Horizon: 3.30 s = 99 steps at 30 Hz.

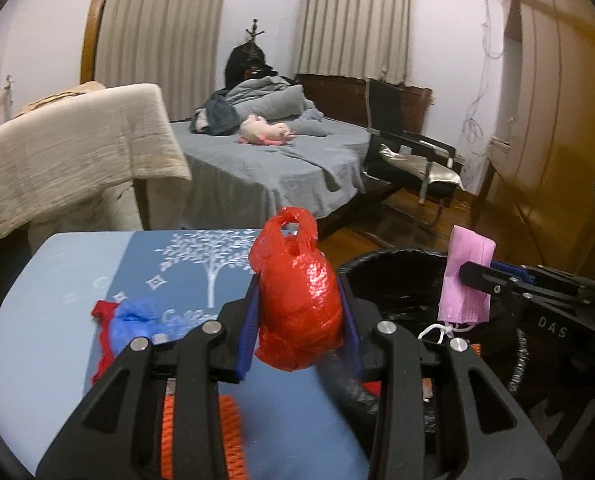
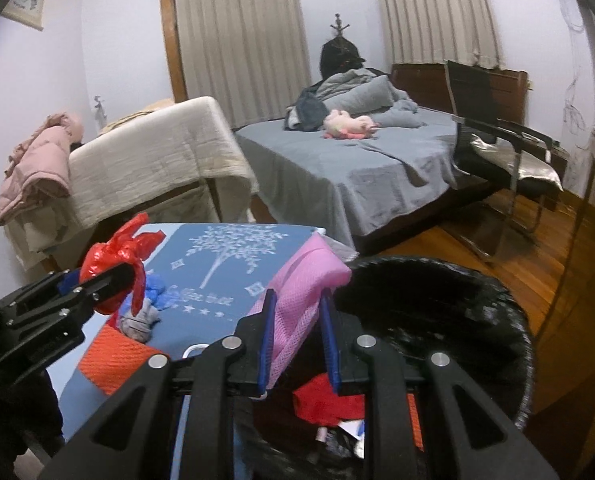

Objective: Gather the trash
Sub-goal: 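Carry the red bag and pink mask over the bin and release both, then move both open tools back over the table toward the remaining trash, then grasp the blue plastic bag with the right tool while the left tool grasps the red cloth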

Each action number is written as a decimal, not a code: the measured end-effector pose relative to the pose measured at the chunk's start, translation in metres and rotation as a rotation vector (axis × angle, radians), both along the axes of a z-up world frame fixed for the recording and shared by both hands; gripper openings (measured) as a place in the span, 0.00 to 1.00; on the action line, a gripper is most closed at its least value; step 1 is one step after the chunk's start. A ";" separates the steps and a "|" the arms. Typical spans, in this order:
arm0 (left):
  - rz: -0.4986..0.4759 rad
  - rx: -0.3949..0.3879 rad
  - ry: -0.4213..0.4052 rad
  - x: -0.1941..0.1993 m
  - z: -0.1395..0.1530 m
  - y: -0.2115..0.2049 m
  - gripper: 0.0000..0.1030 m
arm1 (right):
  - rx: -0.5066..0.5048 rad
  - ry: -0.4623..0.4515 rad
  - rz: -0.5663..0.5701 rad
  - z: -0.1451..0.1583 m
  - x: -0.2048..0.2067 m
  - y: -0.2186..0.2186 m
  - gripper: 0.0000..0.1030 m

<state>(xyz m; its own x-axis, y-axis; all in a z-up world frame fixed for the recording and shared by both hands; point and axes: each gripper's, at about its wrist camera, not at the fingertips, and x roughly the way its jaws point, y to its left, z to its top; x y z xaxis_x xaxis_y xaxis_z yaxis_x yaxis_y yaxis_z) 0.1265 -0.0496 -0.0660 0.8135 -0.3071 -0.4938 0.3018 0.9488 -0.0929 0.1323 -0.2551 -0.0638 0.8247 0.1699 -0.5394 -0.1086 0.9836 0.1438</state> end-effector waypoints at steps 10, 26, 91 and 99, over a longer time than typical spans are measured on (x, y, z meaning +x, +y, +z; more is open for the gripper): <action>-0.123 -0.010 0.015 0.006 -0.011 -0.057 0.34 | -0.024 0.028 -0.113 -0.014 -0.015 -0.053 0.21; -0.255 -0.030 0.072 0.021 -0.037 -0.116 0.47 | -0.047 0.077 -0.213 -0.034 -0.020 -0.104 0.29; 0.489 0.043 0.081 0.018 -0.041 0.248 0.90 | -0.037 0.089 0.323 -0.055 0.086 0.216 0.94; 0.518 0.040 0.114 0.035 -0.055 0.266 0.90 | -0.051 0.130 0.369 -0.075 0.111 0.249 0.94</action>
<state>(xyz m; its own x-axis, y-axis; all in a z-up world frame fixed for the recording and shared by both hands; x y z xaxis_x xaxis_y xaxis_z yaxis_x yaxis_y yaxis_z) 0.1618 0.2160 -0.1213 0.7941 0.1414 -0.5911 -0.2171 0.9744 -0.0586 0.2435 -0.0061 -0.1391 0.6373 0.4122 -0.6511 -0.4402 0.8882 0.1315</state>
